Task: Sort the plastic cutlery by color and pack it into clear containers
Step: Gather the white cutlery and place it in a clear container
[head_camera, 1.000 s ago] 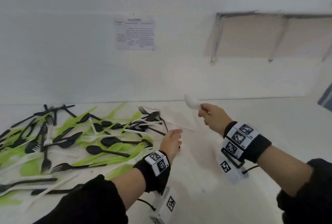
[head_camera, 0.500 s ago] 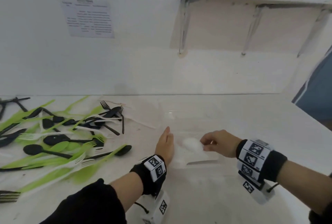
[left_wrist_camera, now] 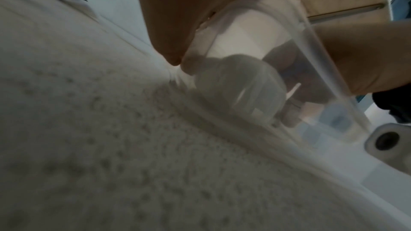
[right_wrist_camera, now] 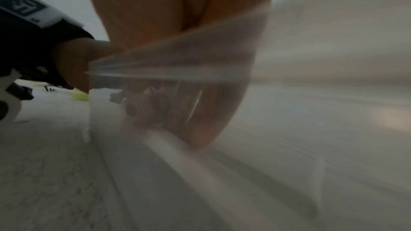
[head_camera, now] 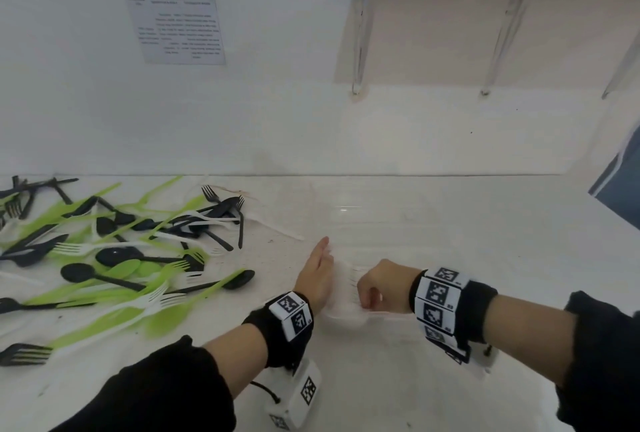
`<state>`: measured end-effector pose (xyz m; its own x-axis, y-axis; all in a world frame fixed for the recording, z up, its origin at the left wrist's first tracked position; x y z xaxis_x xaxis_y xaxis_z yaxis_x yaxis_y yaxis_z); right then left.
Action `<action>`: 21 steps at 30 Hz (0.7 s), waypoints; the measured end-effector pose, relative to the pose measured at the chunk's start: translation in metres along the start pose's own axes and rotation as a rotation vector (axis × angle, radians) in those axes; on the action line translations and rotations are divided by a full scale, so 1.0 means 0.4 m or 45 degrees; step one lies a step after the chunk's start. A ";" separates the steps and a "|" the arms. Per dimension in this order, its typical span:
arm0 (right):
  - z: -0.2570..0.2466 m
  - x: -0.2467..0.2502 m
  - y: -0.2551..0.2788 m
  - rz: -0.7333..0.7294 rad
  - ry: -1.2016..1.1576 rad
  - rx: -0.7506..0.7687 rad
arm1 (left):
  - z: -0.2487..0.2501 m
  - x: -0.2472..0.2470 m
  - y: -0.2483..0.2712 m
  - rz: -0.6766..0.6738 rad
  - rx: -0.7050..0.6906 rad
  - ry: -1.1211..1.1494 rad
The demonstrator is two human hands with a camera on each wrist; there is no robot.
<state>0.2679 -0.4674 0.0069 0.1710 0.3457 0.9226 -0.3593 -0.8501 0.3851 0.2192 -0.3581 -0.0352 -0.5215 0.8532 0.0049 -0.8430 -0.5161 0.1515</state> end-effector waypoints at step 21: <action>0.022 -0.014 -0.017 -0.027 0.010 -0.280 | -0.008 0.025 0.062 -0.556 0.155 -0.504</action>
<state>0.2774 -0.4671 -0.0010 0.1742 0.3666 0.9139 -0.5469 -0.7358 0.3994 0.1926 -0.3627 -0.0346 -0.0216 0.9595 0.2808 -0.9347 -0.1190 0.3348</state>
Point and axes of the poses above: each hand's wrist, its own y-axis away from the middle knuckle, its own x-axis out of the back of the hand, z = x × y, the point moved 5 cm from there along -y, towards the middle knuckle, and after that the axes turned 11 degrees about y, right-handed, at the moved point
